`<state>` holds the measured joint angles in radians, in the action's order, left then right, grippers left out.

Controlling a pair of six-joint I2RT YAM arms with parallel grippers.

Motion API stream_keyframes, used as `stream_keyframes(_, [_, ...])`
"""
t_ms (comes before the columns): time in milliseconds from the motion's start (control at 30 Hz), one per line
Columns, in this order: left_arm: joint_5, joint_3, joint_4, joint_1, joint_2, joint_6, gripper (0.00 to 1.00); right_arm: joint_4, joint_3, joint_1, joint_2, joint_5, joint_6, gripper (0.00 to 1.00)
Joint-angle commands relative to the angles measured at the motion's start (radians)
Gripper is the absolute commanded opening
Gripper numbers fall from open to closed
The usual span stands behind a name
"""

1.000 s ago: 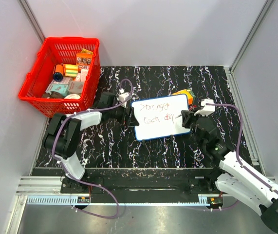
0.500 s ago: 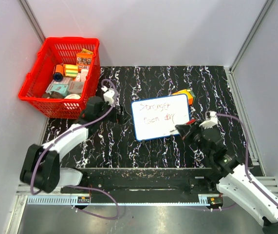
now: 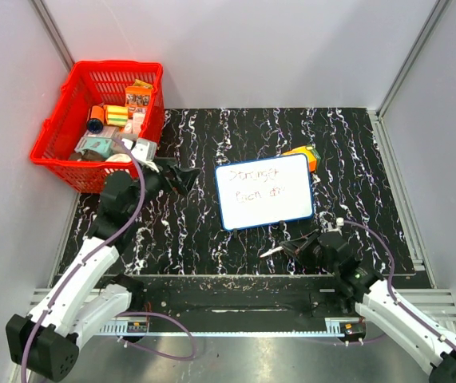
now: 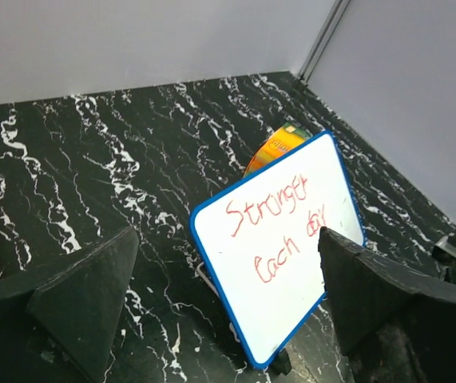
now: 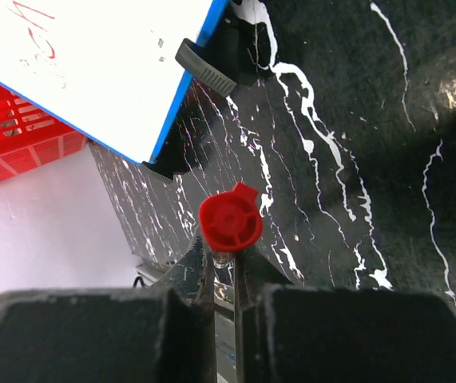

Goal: Write a sentence on the whiteboard
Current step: Place the whiteboard marker at the center of the board, then reset both arms

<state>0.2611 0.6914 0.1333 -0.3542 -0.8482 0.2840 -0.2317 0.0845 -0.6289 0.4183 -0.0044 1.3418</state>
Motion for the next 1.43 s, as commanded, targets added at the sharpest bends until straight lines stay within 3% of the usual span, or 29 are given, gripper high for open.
stream_keyframes(0, [0.038, 0.008, 0.074, -0.002, 0.035, 0.047, 0.99, 0.006, -0.028, 0.003, 0.028, -0.005, 0.121, 0.04])
stream_keyframes(100, [0.059, 0.02, 0.074, -0.002, 0.026, 0.076, 0.99, 0.014, -0.04, 0.003, 0.06, -0.003, 0.149, 0.18])
stream_keyframes(133, [0.073, 0.034, 0.063, -0.002, 0.018, 0.083, 0.99, 0.015, -0.043, 0.003, 0.065, -0.003, 0.157, 0.31])
stream_keyframes(267, [0.081, 0.043, 0.068, -0.002, 0.006, 0.11, 0.99, 0.026, -0.042, 0.003, 0.042, -0.002, 0.151, 0.59])
stream_keyframes(333, [0.078, 0.048, 0.066, -0.002, -0.005, 0.118, 0.99, 0.025, -0.037, 0.003, 0.022, -0.002, 0.135, 0.66])
stream_keyframes(367, [0.06, 0.049, 0.06, -0.002, -0.008, 0.124, 0.99, 0.025, -0.034, 0.005, 0.019, -0.002, 0.128, 0.93])
stream_keyframes(400, [0.053, 0.051, 0.057, -0.002, -0.015, 0.129, 0.99, 0.026, -0.029, 0.003, 0.016, 0.026, 0.122, 0.99])
stream_keyframes(600, [-0.005, 0.046, 0.045, -0.002, -0.022, 0.129, 0.99, 0.025, 0.081, 0.003, 0.066, 0.09, -0.035, 1.0])
stream_keyframes(700, [-0.025, 0.036, 0.045, -0.002, -0.028, 0.119, 0.99, 0.022, 0.226, 0.005, 0.146, 0.135, -0.179, 1.0])
stream_keyframes(967, [-0.117, 0.04, 0.011, -0.002, -0.071, 0.084, 0.99, 0.046, 0.51, 0.003, 0.379, 0.296, -0.66, 1.0])
stream_keyframes(1100, [-0.172, 0.043, -0.029, -0.002, -0.087, 0.044, 0.99, 0.06, 0.612, 0.003, 0.459, 0.458, -0.944, 1.0])
stream_keyframes(1267, [-0.246, 0.017, -0.003, -0.002, -0.088, 0.014, 0.99, 0.222, 0.598, 0.003, 0.471, 0.671, -1.161, 1.0])
stream_keyframes(1400, [-0.26, -0.021, 0.048, -0.003, -0.084, -0.045, 0.99, 0.519, 0.456, 0.011, 0.441, 0.75, -1.337, 1.0])
